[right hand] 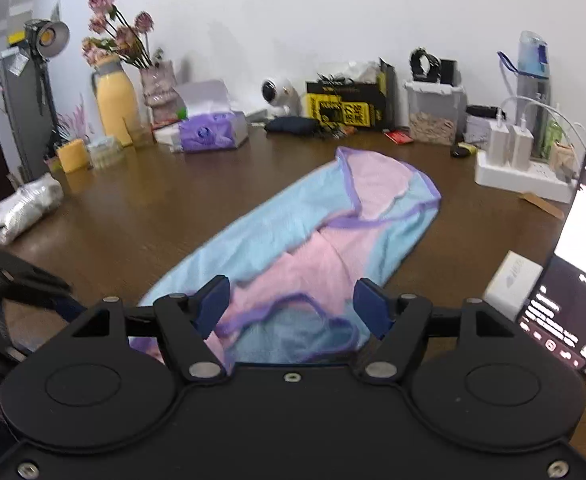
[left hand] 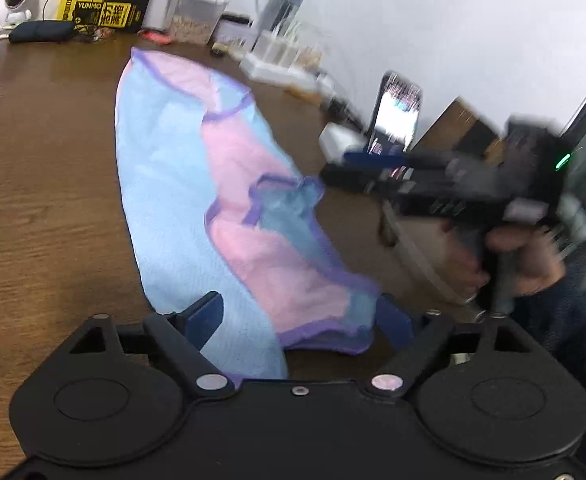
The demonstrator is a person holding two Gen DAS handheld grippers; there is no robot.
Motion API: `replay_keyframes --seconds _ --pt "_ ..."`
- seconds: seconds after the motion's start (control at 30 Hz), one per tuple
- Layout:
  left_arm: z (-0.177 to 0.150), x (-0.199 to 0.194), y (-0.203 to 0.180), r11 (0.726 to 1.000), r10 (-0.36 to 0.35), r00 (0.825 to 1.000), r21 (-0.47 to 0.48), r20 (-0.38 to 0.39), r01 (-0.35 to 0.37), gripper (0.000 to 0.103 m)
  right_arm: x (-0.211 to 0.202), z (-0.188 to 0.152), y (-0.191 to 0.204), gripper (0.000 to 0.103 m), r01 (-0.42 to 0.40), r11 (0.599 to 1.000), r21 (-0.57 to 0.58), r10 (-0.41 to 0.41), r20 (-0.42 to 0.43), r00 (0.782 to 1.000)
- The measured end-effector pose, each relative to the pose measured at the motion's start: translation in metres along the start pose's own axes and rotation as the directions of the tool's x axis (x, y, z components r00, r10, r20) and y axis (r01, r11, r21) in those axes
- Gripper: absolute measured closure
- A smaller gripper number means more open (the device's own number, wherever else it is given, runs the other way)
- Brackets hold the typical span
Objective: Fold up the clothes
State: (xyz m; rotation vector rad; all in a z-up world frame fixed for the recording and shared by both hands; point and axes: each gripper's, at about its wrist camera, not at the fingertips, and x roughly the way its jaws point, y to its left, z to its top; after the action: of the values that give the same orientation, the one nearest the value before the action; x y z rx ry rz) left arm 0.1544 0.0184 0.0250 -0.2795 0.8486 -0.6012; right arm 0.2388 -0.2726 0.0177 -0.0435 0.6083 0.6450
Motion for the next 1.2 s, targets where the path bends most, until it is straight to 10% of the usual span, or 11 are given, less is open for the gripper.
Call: replay_keyframes --seconds 0.27,0.43,0.6,0.7,0.83,1.2 --pt "0.014 0.036 -0.032 0.950 0.126 0.992 0.289 0.002 -0.121 0.007 -0.012 -0.007 0.006 0.028 -0.010 1.000 -0.021 0.010 -0.006 1.000" --pt "0.002 0.064 -0.087 0.841 0.149 0.989 0.525 0.008 -0.131 0.003 -0.047 -0.010 0.001 0.028 0.036 0.999 0.008 -0.037 0.046 0.998" --pt "-0.011 0.101 -0.111 0.807 0.248 0.968 0.550 0.017 -0.216 0.003 -0.051 -0.013 -0.009 0.028 0.057 0.998 0.018 -0.057 0.044 0.997" --pt "-0.019 0.107 -0.110 0.821 0.252 0.967 0.533 -0.015 -0.206 0.018 -0.053 -0.014 -0.015 0.028 0.069 0.997 0.024 -0.070 0.042 0.997" --pt "-0.017 0.098 -0.092 0.878 0.245 0.969 0.432 -0.038 -0.205 0.088 -0.053 -0.015 -0.022 0.028 0.081 0.996 0.037 -0.082 0.039 0.996" --pt "-0.016 0.016 -0.002 0.915 0.366 0.930 0.178 0.012 -0.362 0.090 0.017 0.000 -0.022 0.029 0.091 0.995 0.052 -0.088 -0.043 0.995"
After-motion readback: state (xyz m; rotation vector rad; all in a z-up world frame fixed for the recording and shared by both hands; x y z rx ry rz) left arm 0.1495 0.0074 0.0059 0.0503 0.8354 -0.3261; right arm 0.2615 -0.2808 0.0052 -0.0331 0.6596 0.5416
